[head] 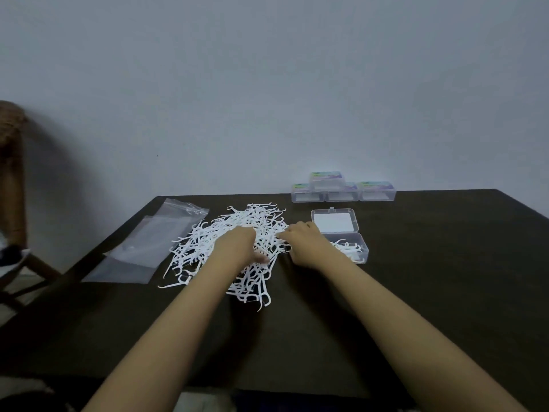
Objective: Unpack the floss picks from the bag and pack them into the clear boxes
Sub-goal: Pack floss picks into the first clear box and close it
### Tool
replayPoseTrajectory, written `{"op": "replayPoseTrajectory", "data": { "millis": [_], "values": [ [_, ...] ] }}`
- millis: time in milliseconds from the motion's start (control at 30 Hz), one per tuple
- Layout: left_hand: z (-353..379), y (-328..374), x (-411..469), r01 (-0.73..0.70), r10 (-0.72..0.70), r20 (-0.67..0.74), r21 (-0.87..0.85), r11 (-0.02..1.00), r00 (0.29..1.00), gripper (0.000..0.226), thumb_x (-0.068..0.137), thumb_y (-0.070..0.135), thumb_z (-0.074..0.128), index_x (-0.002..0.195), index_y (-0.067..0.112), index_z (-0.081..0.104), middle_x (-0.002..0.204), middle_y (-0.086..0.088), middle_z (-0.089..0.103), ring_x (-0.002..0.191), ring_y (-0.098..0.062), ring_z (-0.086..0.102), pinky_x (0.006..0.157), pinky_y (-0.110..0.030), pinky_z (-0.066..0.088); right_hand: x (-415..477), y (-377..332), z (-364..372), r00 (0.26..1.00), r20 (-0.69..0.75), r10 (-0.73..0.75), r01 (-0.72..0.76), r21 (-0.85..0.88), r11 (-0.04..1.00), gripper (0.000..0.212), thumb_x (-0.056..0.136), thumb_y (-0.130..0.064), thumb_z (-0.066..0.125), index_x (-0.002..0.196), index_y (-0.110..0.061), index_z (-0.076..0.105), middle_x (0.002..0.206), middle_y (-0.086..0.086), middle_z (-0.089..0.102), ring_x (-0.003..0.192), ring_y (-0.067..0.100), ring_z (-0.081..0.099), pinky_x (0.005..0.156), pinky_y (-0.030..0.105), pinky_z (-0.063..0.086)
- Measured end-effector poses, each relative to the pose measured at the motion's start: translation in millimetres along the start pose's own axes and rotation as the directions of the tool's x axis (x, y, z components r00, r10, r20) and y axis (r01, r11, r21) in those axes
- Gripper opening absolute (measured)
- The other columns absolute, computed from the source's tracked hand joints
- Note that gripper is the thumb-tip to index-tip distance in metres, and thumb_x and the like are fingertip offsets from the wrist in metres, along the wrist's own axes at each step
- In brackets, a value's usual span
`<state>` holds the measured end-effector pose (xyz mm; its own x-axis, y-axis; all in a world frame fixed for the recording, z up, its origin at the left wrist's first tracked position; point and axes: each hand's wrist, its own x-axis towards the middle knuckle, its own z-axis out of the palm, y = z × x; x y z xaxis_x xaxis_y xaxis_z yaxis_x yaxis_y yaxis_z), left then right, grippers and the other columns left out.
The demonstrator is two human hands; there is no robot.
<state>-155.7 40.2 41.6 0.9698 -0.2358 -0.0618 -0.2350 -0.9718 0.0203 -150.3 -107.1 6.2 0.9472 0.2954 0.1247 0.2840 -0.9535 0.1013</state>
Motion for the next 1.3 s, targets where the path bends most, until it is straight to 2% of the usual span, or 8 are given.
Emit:
{"op": "replayPoseTrajectory", "data": {
  "millis": [433,567,700,833,1033,1100,1200,1300],
  "values": [
    [15.6,29.3,-11.4,0.033,-0.029,-0.193,0.016,0.999,0.981,0.023,0.088,-0.003,0.044,0.108,0.004,0.052,0.115,-0.012,0.057,0.108,-0.029,0.055,0.079,-0.031,0.043,4.1,-7.5,1.5,0.999,-0.011,-0.033,0.031,-0.112,0.993,0.020,0.092,-0.016,0.047,0.095,-0.005,0.063,0.100,0.012,0.065,0.103,0.028,0.050,0.087,0.035,0.027],
    [14.8,25.5,-16.6,0.027,-0.042,-0.264,-0.059,0.998,0.964,0.014,0.086,-0.004,0.043,0.081,0.008,0.048,0.106,-0.012,0.058,0.099,-0.030,0.056,0.069,-0.030,0.036,-3.1,-12.4,0.9,0.976,-0.201,-0.079,0.032,-0.228,0.973,0.027,0.042,-0.017,0.083,0.044,-0.013,0.056,0.045,0.003,0.056,0.052,0.020,0.055,0.061,0.026,0.041],
    [11.2,13.4,-15.5,0.016,-0.091,-0.325,-0.227,0.974,0.941,0.016,0.086,-0.001,0.047,0.079,0.010,0.056,0.095,-0.011,0.061,0.094,-0.030,0.059,0.072,-0.034,0.044,-3.2,-7.5,-1.8,0.957,-0.291,0.004,-0.021,-0.058,0.998,0.005,0.070,-0.011,0.066,0.069,-0.006,0.065,0.072,0.012,0.067,0.079,0.025,0.059,0.075,0.029,0.033],
    [4.2,-0.5,-12.2,-0.083,-0.107,-0.404,-0.427,0.900,0.908,0.012,0.085,0.002,0.056,0.088,0.003,0.067,0.090,-0.012,0.067,0.080,-0.024,0.060,0.071,-0.028,0.045,-7.8,7.2,-9.6,0.960,-0.243,0.142,-0.093,0.202,0.975,0.027,0.094,-0.019,0.042,0.098,-0.009,0.067,0.100,0.008,0.068,0.102,0.025,0.054,0.095,0.032,0.024],
    [-13.4,-4.4,-12.9,-0.207,-0.119,-0.487,-0.564,0.799,0.865,0.005,0.079,0.001,0.065,0.076,0.001,0.070,0.072,-0.008,0.064,0.063,-0.013,0.054,0.061,-0.021,0.038,-22.3,32.4,-23.6,0.938,-0.209,0.277,-0.081,0.645,0.760,0.022,0.090,-0.024,0.058,0.085,-0.010,0.074,0.082,0.004,0.072,0.074,0.017,0.061,0.080,0.039,0.046],
    [-18.3,-0.9,-12.7,-0.241,-0.123,-0.486,-0.618,0.749,0.865,0.006,0.078,0.001,0.066,0.074,0.003,0.069,0.067,-0.006,0.064,0.059,-0.012,0.057,0.059,-0.022,0.045,-30.8,43.0,-29.5,0.931,-0.178,0.318,-0.081,0.750,0.656,0.021,0.089,-0.021,0.060,0.079,-0.007,0.073,0.073,0.002,0.069,0.068,0.018,0.061,0.067,0.029,0.051],
    [-21.6,6.2,-10.2,-0.282,-0.143,-0.438,-0.761,0.585,0.887,0.008,0.078,0.001,0.068,0.073,0.007,0.068,0.066,-0.009,0.066,0.059,-0.016,0.063,0.066,-0.026,0.054,-44.6,58.9,-34.9,0.906,-0.143,0.397,-0.098,0.844,0.527,0.019,0.089,-0.017,0.059,0.083,-0.003,0.071,0.068,-0.004,0.062,0.059,0.007,0.051,0.048,0.011,0.041],
    [-21.3,17.4,-7.2,-0.287,-0.149,-0.356,-0.891,0.351,0.922,0.012,0.078,-0.002,0.069,0.071,0.008,0.065,0.067,-0.011,0.066,0.059,-0.017,0.065,0.062,-0.023,0.057,-54.6,74.3,-30.8,0.885,-0.100,0.455,-0.138,0.876,0.462,0.020,0.089,-0.017,0.059,0.084,-0.001,0.070,0.077,0.003,0.065,0.071,0.013,0.055,0.056,0.016,0.044]
  ]
}}
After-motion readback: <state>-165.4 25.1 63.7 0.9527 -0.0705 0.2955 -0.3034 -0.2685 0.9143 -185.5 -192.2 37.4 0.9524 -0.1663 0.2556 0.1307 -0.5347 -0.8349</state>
